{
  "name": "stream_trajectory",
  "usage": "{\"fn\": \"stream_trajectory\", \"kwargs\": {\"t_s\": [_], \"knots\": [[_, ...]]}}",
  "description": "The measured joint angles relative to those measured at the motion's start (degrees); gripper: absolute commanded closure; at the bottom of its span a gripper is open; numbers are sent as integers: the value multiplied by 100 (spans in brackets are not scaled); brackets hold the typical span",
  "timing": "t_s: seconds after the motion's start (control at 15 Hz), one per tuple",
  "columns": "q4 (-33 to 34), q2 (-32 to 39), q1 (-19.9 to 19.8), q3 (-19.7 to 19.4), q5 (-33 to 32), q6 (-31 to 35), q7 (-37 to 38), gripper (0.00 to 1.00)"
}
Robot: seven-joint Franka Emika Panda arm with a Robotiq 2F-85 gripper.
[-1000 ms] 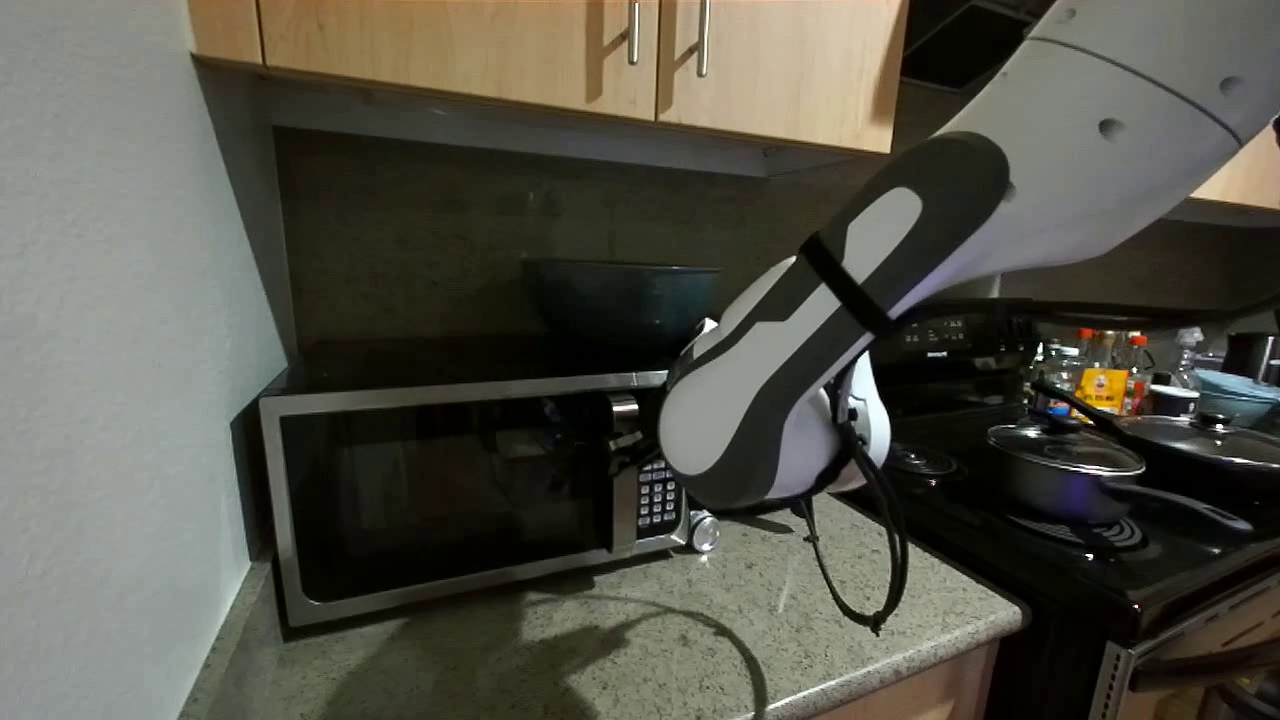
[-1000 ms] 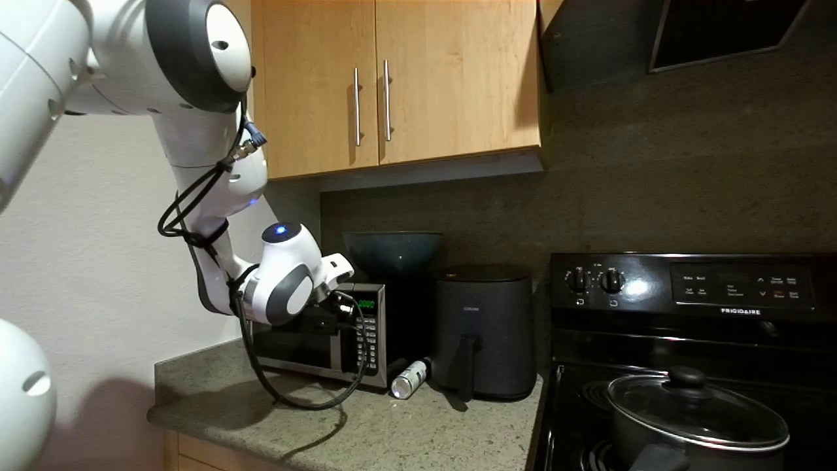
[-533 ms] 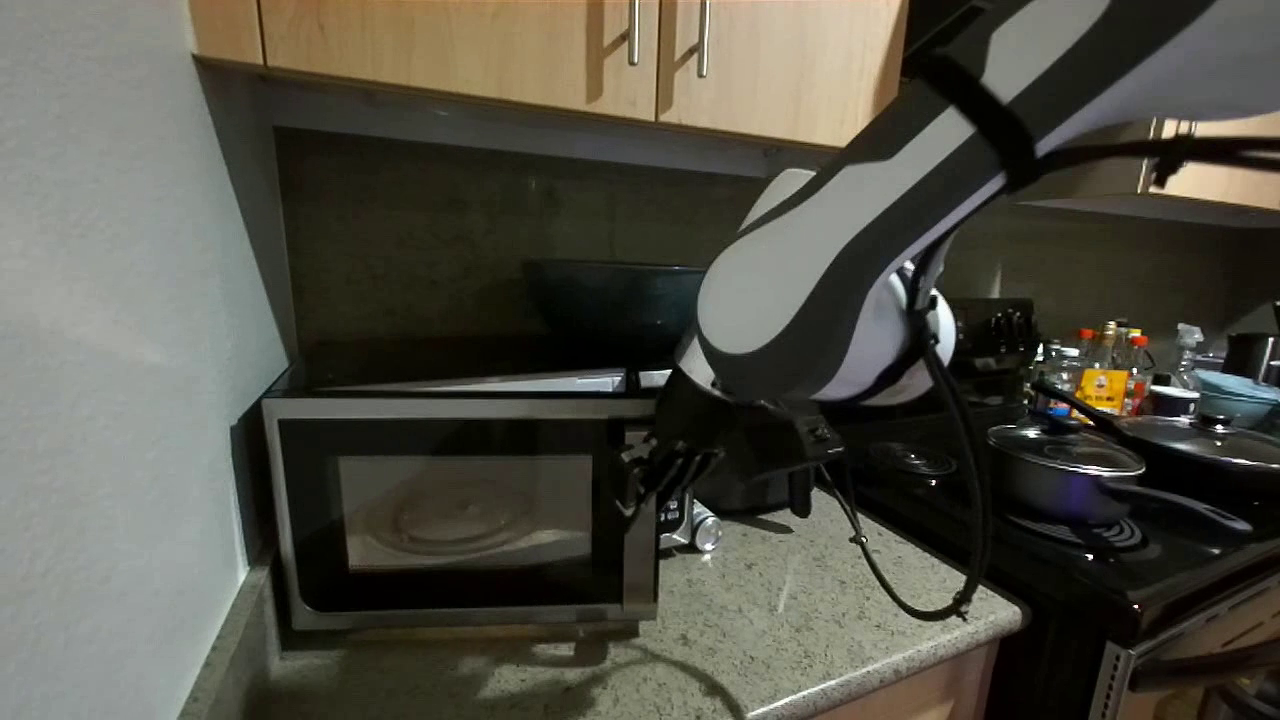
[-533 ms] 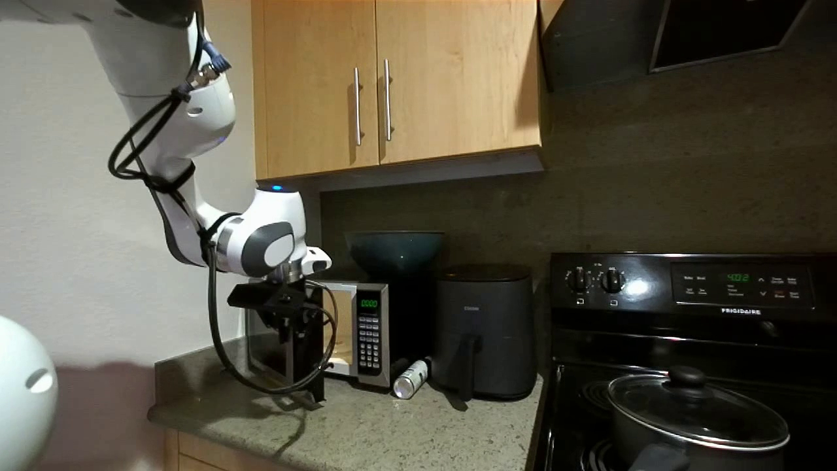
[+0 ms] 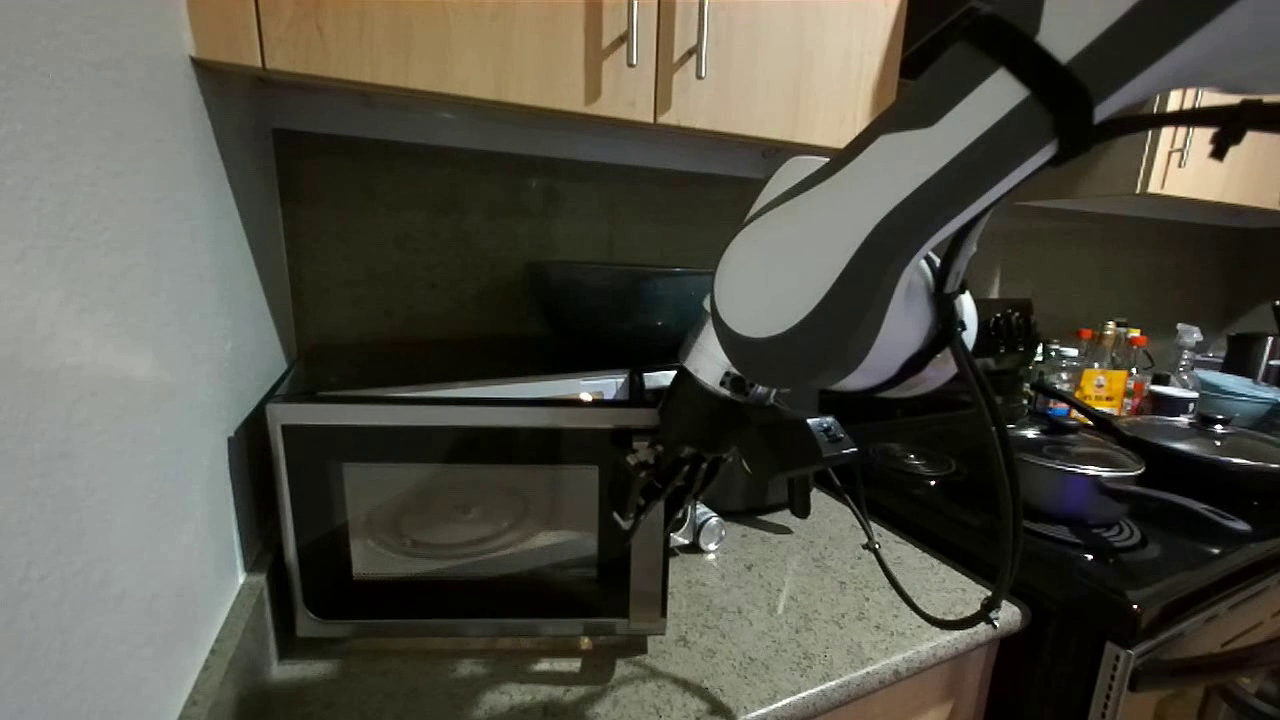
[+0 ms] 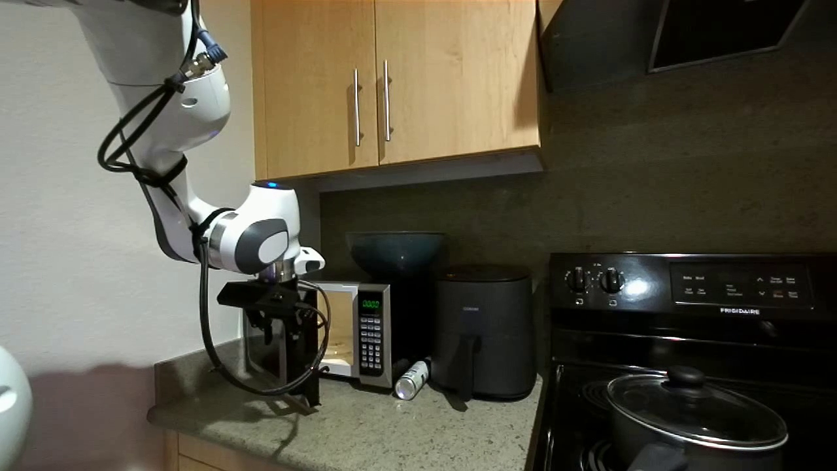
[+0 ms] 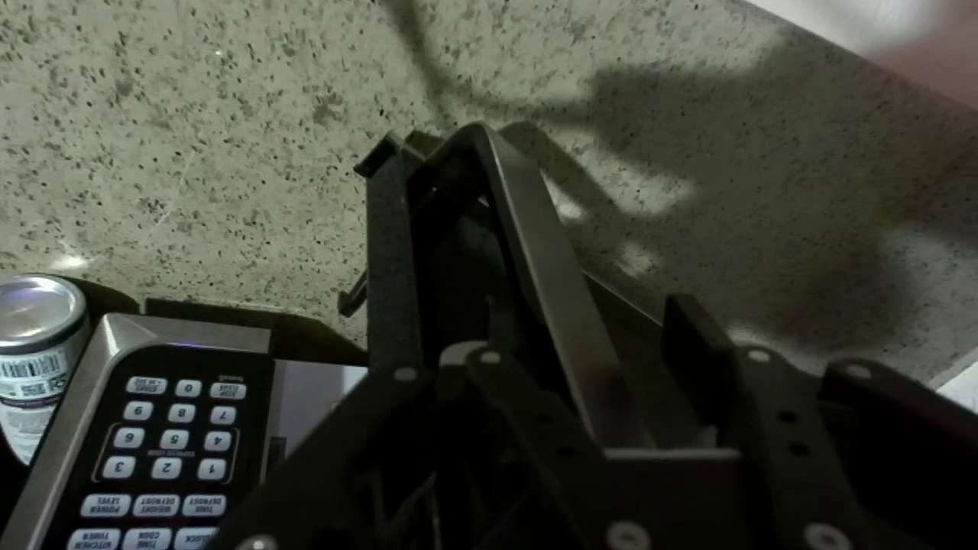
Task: Open the microwave door, place the blue bowl inside the microwave
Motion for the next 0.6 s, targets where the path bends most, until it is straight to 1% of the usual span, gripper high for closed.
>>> {"fn": "stream_trajectory", "kwargs": {"t_s": [0.13,0.2,0.47,0.6], "knots": [[-7,-2,-146,199,84,157,-4,3],[-7,-3,-198,268,109,215,-4,0],[-12,-36,-320,409,120,480,36,0],[-64,-125,-322,403,99,871,244,0]]}}
